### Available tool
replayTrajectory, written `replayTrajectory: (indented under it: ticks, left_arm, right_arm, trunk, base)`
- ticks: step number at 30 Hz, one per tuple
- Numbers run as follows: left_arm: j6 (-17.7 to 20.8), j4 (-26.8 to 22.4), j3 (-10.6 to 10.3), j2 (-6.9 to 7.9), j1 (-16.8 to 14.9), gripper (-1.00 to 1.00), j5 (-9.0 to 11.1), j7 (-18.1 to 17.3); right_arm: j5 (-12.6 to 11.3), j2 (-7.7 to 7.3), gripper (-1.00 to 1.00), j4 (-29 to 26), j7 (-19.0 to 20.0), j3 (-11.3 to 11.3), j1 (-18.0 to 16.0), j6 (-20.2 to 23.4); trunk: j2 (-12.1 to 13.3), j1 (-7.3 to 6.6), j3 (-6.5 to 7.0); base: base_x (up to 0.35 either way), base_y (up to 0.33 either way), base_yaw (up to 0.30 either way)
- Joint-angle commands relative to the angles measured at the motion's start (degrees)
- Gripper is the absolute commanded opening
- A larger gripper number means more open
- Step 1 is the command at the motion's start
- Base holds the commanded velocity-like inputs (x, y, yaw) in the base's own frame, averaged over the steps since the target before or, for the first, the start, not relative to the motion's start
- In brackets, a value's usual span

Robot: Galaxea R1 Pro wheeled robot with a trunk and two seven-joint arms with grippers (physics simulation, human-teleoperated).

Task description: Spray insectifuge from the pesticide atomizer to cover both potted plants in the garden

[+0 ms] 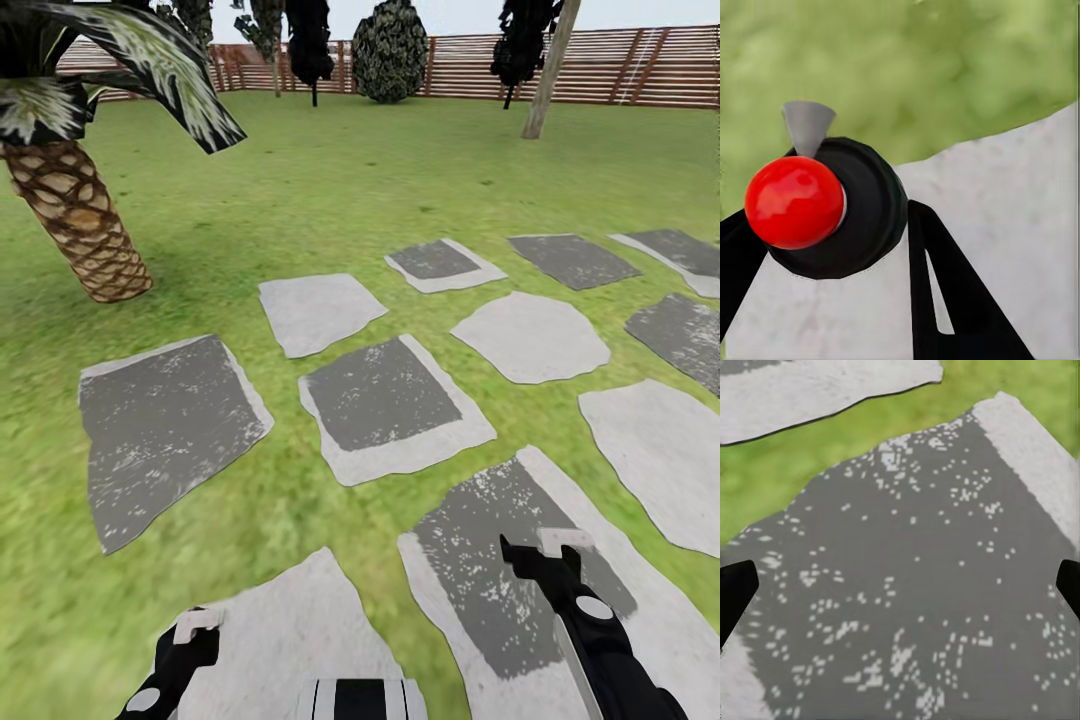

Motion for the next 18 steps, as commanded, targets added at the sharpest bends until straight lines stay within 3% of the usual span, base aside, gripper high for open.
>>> replayTrajectory:
  ticks: [1, 18]
  left_arm:
    - [-0.18, 0.04, -0.03, 0.0, -0.02, -1.0, 0.31, 0.01]
    - [-0.19, 0.1, -0.06, 0.09, 0.03, -1.0, 0.26, 0.01]
  right_arm:
    - [0.29, 0.0, 1.0, -0.1, 0.05, 0.0, 0.0, 0.32]
    - [0.16, 0.18, 1.0, -0.45, -0.3, 0.09, 0.02, 0.29]
  trunk:
    - [0.0, -0.03, 0.19]
    - [0.23, -0.47, 3.96]
  base:
    - [0.0, 0.0, 0.0]
    - [0.0, 0.0, -0.011]
